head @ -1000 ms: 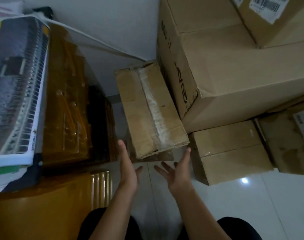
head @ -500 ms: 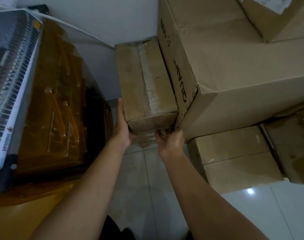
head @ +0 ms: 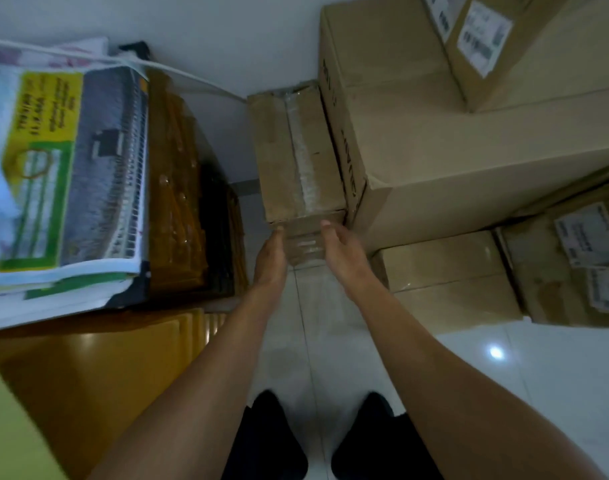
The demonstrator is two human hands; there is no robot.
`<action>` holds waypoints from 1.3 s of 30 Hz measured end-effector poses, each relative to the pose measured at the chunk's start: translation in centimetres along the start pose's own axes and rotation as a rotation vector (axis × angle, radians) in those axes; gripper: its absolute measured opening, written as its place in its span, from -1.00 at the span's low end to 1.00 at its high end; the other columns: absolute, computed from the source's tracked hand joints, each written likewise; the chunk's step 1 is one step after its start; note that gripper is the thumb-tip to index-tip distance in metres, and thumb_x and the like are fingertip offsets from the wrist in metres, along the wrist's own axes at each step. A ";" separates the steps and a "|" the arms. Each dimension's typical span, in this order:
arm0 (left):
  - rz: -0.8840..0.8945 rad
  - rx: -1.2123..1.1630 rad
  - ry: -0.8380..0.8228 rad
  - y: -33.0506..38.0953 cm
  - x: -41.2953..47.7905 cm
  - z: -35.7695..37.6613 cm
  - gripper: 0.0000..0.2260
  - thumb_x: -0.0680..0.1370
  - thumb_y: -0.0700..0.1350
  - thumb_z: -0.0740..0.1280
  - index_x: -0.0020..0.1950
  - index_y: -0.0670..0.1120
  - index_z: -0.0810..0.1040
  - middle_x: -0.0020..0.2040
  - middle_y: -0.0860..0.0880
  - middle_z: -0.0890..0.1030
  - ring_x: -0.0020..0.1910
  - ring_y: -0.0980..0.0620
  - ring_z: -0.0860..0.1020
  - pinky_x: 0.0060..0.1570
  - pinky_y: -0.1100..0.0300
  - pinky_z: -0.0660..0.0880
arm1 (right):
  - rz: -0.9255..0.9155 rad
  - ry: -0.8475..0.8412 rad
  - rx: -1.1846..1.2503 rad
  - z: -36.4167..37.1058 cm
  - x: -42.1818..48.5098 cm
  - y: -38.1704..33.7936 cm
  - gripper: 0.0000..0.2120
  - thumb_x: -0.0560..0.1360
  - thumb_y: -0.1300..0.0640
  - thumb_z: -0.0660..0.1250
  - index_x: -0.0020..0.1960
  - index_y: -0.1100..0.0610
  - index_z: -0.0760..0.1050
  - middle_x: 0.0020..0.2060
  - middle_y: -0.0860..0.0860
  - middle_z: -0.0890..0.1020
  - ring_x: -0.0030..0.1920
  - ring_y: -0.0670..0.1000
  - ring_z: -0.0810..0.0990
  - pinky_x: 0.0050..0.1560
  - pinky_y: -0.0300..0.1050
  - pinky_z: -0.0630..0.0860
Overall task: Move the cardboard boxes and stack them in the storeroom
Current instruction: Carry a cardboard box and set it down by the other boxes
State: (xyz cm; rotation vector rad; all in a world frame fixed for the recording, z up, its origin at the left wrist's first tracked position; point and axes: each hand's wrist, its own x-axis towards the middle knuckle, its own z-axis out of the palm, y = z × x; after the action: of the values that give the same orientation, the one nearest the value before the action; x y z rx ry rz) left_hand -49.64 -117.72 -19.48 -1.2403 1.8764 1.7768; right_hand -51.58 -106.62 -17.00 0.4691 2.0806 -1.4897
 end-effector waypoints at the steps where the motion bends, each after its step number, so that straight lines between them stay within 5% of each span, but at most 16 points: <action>1: 0.060 0.092 -0.009 0.6 -1.5 -0.3 -0.57 0.65 0.16 0.08 0.41 -0.02 0.43 0.36 -0.07 0.48 0.30 -0.03 0.43 0.21 0.15 0.30 | -0.045 -0.036 -0.103 -0.6 -1.2 -0.9 -0.52 0.62 -0.15 0.04 0.38 0.10 0.41 0.30 0.09 0.51 0.33 0.11 0.45 0.32 -0.02 0.36; 8: 0.359 0.438 -0.151 6.5 -13.4 -1.7 -0.33 0.48 0.44 0.10 0.46 0.09 0.36 0.44 0.06 0.40 0.41 0.01 0.35 0.32 0.10 0.28 | -0.134 -0.003 -0.388 -6.9 -10.4 -7.2 -0.41 0.60 -0.22 0.03 0.51 0.09 0.23 0.46 0.07 0.34 0.45 0.11 0.28 0.38 -0.08 0.21; 12: 0.469 0.628 -0.167 10.3 -19.9 -1.1 -0.35 0.54 0.37 0.10 0.54 0.06 0.23 0.53 0.01 0.28 0.51 -0.02 0.22 0.45 0.03 0.14 | -0.170 0.095 -0.480 -10.5 -15.8 -9.8 -0.28 0.46 -0.38 -0.14 0.33 0.06 0.41 0.31 0.12 0.48 0.41 0.19 0.33 0.39 0.09 0.26; 15: 0.537 0.680 -0.228 12.2 -22.9 -0.7 -0.31 0.53 0.37 0.12 0.54 0.01 0.24 0.52 -0.02 0.29 0.49 -0.01 0.25 0.42 0.07 0.18 | -0.094 0.159 -0.526 -13.2 -19.5 -11.0 -0.30 0.52 -0.34 -0.09 0.44 0.10 0.32 0.43 0.13 0.35 0.49 0.18 0.18 0.46 0.13 0.14; 18: 0.584 0.730 -0.297 13.7 -26.5 0.1 -0.24 0.47 0.43 0.14 0.53 -0.01 0.27 0.50 -0.07 0.33 0.47 -0.07 0.30 0.44 0.03 0.23 | -0.090 0.269 -0.547 -15.8 -23.9 -11.8 -0.11 0.37 -0.44 -0.22 0.41 0.09 0.36 0.42 0.14 0.37 0.47 0.17 0.21 0.44 0.16 0.16; 20: 0.625 0.716 -0.346 14.3 -29.2 0.6 -0.14 0.39 0.49 0.14 0.52 -0.04 0.28 0.49 -0.10 0.34 0.47 -0.09 0.30 0.44 0.00 0.24 | -0.061 0.342 -0.500 -17.6 -27.5 -11.9 -0.24 0.49 -0.38 -0.13 0.38 0.13 0.39 0.39 0.17 0.39 0.46 0.20 0.21 0.41 0.20 0.20; 23: 0.751 0.823 -0.379 14.9 -32.9 1.5 -0.25 0.49 0.41 0.14 0.51 -0.06 0.30 0.48 -0.13 0.35 0.45 -0.11 0.31 0.41 0.01 0.25 | -0.039 0.413 -0.484 -20.0 -32.2 -11.6 -0.38 0.58 -0.28 -0.06 0.42 0.10 0.35 0.42 0.17 0.35 0.48 0.20 0.18 0.41 0.20 0.21; 32: 0.935 0.971 -0.577 14.1 -44.5 10.6 -0.31 0.54 0.37 0.08 0.53 -0.02 0.26 0.51 -0.12 0.29 0.47 -0.12 0.27 0.38 -0.07 0.23 | 0.076 0.565 -0.355 -30.6 -41.9 -6.6 -0.35 0.59 -0.29 -0.05 0.50 0.11 0.22 0.48 0.15 0.28 0.50 0.17 0.17 0.48 0.11 0.13; 39: 0.870 1.005 -0.686 10.1 -52.3 22.2 -0.28 0.51 0.39 0.13 0.54 -0.01 0.23 0.52 -0.10 0.28 0.46 -0.13 0.29 0.38 -0.07 0.27 | 0.116 0.578 -0.260 -42.1 -46.3 -0.2 -0.34 0.59 -0.29 -0.02 0.55 0.09 0.14 0.51 0.11 0.23 0.50 0.12 0.19 0.45 -0.01 0.14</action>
State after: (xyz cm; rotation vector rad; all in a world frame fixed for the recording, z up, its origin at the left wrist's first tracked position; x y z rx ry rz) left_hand -33.56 -78.40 19.54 0.5328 2.3963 0.9281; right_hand -24.01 -65.76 21.56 0.9861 2.5828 -1.0730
